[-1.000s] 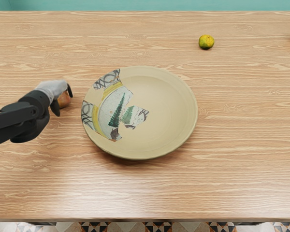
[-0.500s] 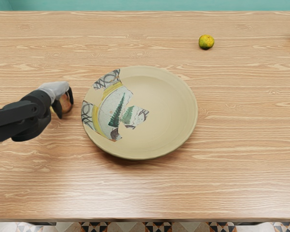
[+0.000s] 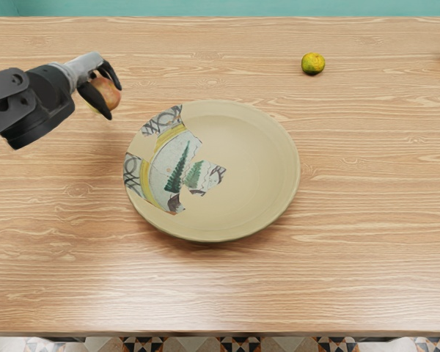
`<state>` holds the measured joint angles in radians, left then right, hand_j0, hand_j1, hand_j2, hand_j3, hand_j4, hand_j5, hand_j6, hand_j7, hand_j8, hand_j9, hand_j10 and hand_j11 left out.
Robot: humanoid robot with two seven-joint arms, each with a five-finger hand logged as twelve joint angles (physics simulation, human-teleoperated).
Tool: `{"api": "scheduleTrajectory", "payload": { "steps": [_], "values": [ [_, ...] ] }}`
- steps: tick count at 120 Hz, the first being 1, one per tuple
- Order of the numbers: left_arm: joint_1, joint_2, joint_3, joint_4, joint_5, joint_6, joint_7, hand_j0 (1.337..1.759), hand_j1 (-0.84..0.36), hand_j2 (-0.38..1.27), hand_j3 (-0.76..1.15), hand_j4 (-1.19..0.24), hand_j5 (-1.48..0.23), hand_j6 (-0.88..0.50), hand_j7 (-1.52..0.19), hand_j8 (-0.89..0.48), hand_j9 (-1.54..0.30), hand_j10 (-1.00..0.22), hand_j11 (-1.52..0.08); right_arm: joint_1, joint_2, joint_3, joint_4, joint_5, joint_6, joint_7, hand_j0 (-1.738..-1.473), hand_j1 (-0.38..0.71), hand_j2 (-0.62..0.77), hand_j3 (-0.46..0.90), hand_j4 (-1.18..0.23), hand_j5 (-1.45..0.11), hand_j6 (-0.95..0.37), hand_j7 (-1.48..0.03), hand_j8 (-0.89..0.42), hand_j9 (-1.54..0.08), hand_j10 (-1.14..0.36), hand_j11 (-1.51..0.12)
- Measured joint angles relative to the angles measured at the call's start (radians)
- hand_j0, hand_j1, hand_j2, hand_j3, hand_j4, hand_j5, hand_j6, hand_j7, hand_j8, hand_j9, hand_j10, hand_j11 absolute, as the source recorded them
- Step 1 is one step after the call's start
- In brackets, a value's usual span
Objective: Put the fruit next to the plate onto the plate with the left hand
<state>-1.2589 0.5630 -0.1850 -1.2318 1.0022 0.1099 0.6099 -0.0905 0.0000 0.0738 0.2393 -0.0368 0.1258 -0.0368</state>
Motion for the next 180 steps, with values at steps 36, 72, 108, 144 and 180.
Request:
{"api": "scheduleTrajectory", "payload": {
  "steps": [36, 72, 108, 144, 180],
  "values": [
    [-0.028, -0.114, -0.045, -0.008, -0.062, -0.054, 0.000, 1.652, -0.25, 0.35, 0.00, -0.66, -0.95, -0.29, -0.95, -0.31, -0.93, -0.49, -0.93, 0.000, 0.000, 0.001, 0.000, 0.000, 0.000, 0.000, -1.658, -0.33, 0.00, 0.00, -0.01, -0.02, -0.01, -0.02, -0.01, -0.02, -0.01, -0.02],
    [0.011, -0.254, 0.002, -0.011, -0.076, -0.075, 0.001, 1.652, -0.26, 0.33, 0.00, -0.64, -0.99, -0.27, -0.99, -0.29, -0.95, -0.49, -0.94, 0.000, 0.000, 0.001, 0.000, 0.000, 0.000, 0.000, -1.658, -0.33, 0.00, 0.00, -0.01, -0.02, -0.01, -0.02, -0.01, -0.02, -0.01, -0.02],
    [-0.009, -0.267, 0.051, -0.011, -0.067, -0.074, 0.001, 1.656, 0.08, 0.13, 0.00, -0.29, -0.43, -0.15, -0.42, -0.16, -0.41, -0.24, -0.41, 0.000, 0.000, 0.001, 0.000, 0.000, 0.000, 0.000, -1.658, -0.33, 0.00, 0.00, -0.01, -0.02, -0.01, -0.02, -0.01, -0.02, -0.01, -0.02],
    [0.013, 0.025, -0.337, -0.011, -0.426, -0.572, 0.001, 1.658, 0.27, 0.03, 0.00, -0.08, -0.11, -0.05, -0.11, -0.05, -0.11, -0.07, -0.11, 0.000, 0.000, 0.001, 0.000, 0.000, 0.000, 0.000, -1.658, -0.33, 0.00, 0.00, -0.01, -0.02, -0.01, -0.02, -0.01, -0.02, -0.01, -0.02],
    [0.132, 0.184, -0.459, -0.005, -0.730, -0.713, 0.001, 1.658, 0.32, 0.01, 0.00, -0.03, -0.04, -0.03, -0.04, -0.03, -0.04, -0.03, -0.04, 0.000, 0.000, 0.001, 0.000, 0.000, 0.000, 0.000, -1.658, -0.33, 0.00, 0.00, -0.01, -0.02, -0.01, -0.02, -0.01, -0.02, -0.01, -0.02]
  ]
}}
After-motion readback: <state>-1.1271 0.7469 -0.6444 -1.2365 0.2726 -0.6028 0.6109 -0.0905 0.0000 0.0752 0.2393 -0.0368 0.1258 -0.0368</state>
